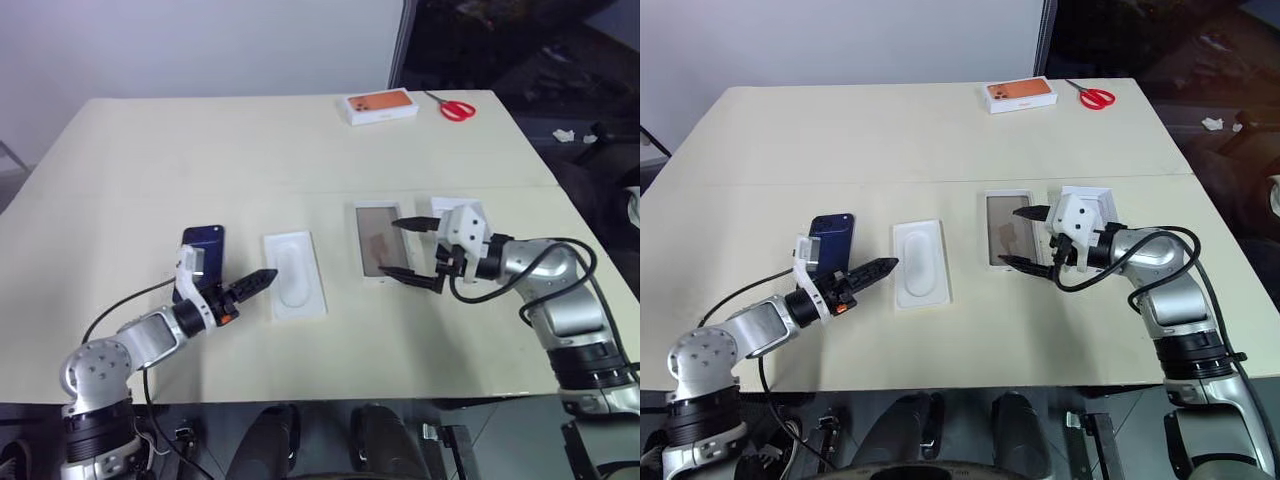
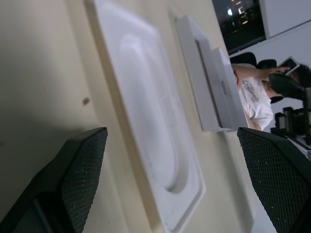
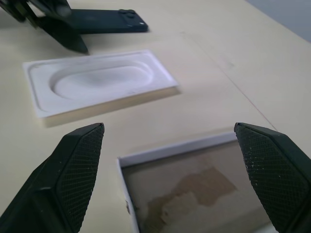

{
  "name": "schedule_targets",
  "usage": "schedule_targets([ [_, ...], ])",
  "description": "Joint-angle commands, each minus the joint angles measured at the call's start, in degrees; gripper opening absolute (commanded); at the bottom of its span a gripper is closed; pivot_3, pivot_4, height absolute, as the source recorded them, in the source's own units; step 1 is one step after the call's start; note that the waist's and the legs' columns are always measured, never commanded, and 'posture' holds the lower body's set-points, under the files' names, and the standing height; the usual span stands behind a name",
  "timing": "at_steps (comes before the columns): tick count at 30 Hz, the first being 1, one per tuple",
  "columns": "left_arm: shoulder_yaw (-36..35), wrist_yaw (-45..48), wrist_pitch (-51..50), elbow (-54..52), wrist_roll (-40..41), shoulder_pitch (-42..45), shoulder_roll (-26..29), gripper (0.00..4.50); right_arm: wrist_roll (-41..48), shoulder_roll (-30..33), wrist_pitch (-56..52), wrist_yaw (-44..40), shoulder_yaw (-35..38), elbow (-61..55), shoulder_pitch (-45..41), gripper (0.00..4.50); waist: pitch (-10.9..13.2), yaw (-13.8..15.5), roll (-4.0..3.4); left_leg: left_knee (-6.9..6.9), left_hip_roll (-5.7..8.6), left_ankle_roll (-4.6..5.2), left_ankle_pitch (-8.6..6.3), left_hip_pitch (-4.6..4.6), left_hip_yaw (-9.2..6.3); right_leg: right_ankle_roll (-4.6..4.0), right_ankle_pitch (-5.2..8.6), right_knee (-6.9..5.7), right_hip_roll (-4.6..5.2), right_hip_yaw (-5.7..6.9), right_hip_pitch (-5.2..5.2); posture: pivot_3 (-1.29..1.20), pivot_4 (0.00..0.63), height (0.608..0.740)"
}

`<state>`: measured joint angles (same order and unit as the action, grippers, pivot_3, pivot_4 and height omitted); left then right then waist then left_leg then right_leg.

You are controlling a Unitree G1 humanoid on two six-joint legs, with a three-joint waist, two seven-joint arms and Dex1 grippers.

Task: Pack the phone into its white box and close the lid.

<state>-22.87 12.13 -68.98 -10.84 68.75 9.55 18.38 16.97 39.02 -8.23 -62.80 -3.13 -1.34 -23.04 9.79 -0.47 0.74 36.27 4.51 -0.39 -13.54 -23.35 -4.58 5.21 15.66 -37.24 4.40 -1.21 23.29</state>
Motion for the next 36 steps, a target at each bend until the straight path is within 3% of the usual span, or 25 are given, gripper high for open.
schedule_targets([
  [1,1.3,-1.0,0.8,1.2,0.1,1.0,-0.9,4.50,1.0,-0.5,-0.2,-0.3,0.1,-2.5,-0.1,4.48,0.0,0.0,-0.01,0.01,0.00,0.00,0.00,0.00,0.00,0.00,0.00,0.00,0.00,0.00,-0.01,0.00,0.150,0.740],
  [8,2.8,-1.8,1.7,2.4,-0.1,1.1,-3.1,4.50,3.0,1.9,-3.7,-4.9,-1.6,-6.5,2.3,4.48,0.0,0.6,0.00,0.04,0.02,0.01,0.00,0.01,-0.01,0.00,0.00,0.01,0.02,0.01,-0.06,0.00,0.150,0.740],
  [16,2.0,-2.6,2.5,3.2,1.8,0.5,-4.3,4.50,1.4,1.5,-2.4,-4.0,-1.5,-5.9,2.2,4.48,0.0,1.1,0.00,0.04,0.03,0.01,0.00,0.03,0.00,0.00,0.00,0.03,0.02,0.00,-0.08,0.00,0.150,0.740],
  [20,2.1,-2.9,2.4,4.2,2.0,0.0,-4.4,3.27,0.3,1.5,-1.3,-3.5,-1.8,-5.3,2.0,4.50,0.0,1.1,0.00,0.04,0.03,0.01,-0.01,0.03,0.00,0.00,0.00,0.03,0.03,0.00,-0.08,0.00,0.150,0.740],
  [21,2.0,-3.2,2.5,4.4,2.4,0.0,-4.6,2.61,0.0,1.5,-1.1,-3.5,-1.9,-5.3,2.0,4.50,0.0,1.1,0.01,0.04,0.03,0.01,-0.01,0.03,0.00,0.00,0.00,0.03,0.03,0.00,-0.08,0.00,0.150,0.740],
  [26,1.4,-4.0,2.6,5.3,4.0,-0.1,-4.9,0.20,-0.5,1.4,-0.8,-3.3,-1.8,-5.5,2.1,4.50,-0.1,1.1,-0.05,0.04,0.03,0.01,-0.01,0.04,0.00,0.00,0.00,0.03,0.03,0.01,-0.10,0.00,0.150,0.740],
  [27,1.4,-4.3,2.6,5.4,4.3,-0.2,-4.8,0.05,-0.6,1.3,-0.8,-3.2,-1.9,-5.5,2.1,4.50,-0.1,1.2,-0.05,0.04,0.03,0.01,-0.01,0.05,-0.01,0.00,0.00,0.03,0.04,0.01,-0.11,0.00,0.150,0.740],
  [36,2.3,-6.6,2.8,5.0,6.8,-1.0,-5.1,0.05,-1.1,1.3,-0.4,-2.6,-1.9,-5.9,2.1,4.50,-0.1,1.2,-0.05,0.03,0.03,0.01,-0.01,0.07,0.00,-0.01,0.00,0.03,0.03,0.00,-0.13,0.00,0.150,0.740],
])
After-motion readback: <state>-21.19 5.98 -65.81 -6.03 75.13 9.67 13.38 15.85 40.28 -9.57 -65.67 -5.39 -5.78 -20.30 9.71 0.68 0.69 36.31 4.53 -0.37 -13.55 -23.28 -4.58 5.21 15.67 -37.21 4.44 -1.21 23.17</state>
